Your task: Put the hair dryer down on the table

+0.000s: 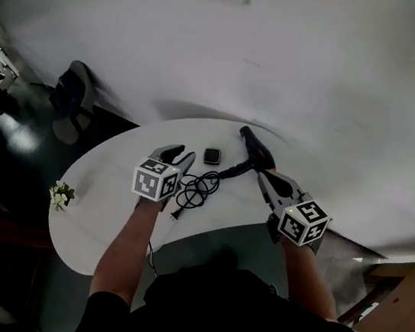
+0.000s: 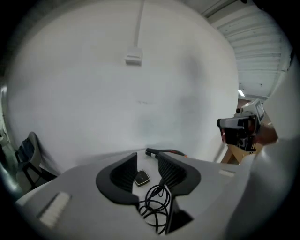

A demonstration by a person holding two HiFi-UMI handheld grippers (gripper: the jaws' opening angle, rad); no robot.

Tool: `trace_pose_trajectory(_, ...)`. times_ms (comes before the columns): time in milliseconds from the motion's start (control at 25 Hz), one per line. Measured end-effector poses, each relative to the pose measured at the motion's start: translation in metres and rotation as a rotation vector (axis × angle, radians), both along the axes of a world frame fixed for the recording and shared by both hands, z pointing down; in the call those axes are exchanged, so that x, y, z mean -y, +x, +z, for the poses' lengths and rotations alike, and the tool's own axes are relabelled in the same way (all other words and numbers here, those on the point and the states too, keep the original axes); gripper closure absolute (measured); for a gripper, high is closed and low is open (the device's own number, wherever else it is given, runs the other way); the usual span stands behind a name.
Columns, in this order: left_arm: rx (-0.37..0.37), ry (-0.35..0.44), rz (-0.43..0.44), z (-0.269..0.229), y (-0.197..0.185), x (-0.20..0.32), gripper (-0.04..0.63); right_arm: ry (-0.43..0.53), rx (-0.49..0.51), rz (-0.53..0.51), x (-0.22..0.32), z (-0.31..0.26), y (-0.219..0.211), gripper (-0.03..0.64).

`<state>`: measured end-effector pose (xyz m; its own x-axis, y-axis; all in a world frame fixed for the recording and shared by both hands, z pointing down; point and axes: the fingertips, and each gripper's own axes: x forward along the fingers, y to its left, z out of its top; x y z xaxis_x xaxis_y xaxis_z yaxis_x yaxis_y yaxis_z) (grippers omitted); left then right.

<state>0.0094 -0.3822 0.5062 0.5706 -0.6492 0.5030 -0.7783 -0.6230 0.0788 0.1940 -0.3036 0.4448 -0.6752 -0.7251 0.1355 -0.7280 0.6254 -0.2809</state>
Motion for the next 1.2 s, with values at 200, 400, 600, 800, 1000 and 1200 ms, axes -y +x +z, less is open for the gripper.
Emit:
trace_pose_trajectory(200, -0.113, 0.134, -0.121, -0.055, -0.085, -0.038, 0.479, 0.056, 0.014, -0.035, 0.002, -0.028, -0.061, 0.611)
trace_pose_trajectory(400, -0.163, 0.257, -0.205, -0.095, -0.171, -0.092, 0.503, 0.108, 0.026, -0.038, -0.006, -0.058, -0.117, 0.611)
trace_pose_trajectory(600, -0.191, 0.327, -0.312, -0.107, -0.247, -0.131, 0.549, 0.163, 0.004, -0.059, -0.028, -0.082, -0.173, 0.611)
trace_pose_trajectory(800, -0.232, 0.352, -0.373, -0.108, -0.286, -0.154, 0.574, 0.217, -0.038, -0.116, -0.05, -0.092, -0.217, 0.611)
trace_pose_trajectory(1000, -0.173, 0.407, -0.375, -0.107, -0.299, -0.168, 0.58, 0.205, 0.002, -0.14, -0.059, -0.088, -0.234, 0.611)
trace_pose_trajectory(1200, -0.135, 0.39, -0.336, -0.104, -0.291, -0.162, 0.583, 0.209, -0.004, -0.166, -0.057, -0.085, -0.239, 0.611)
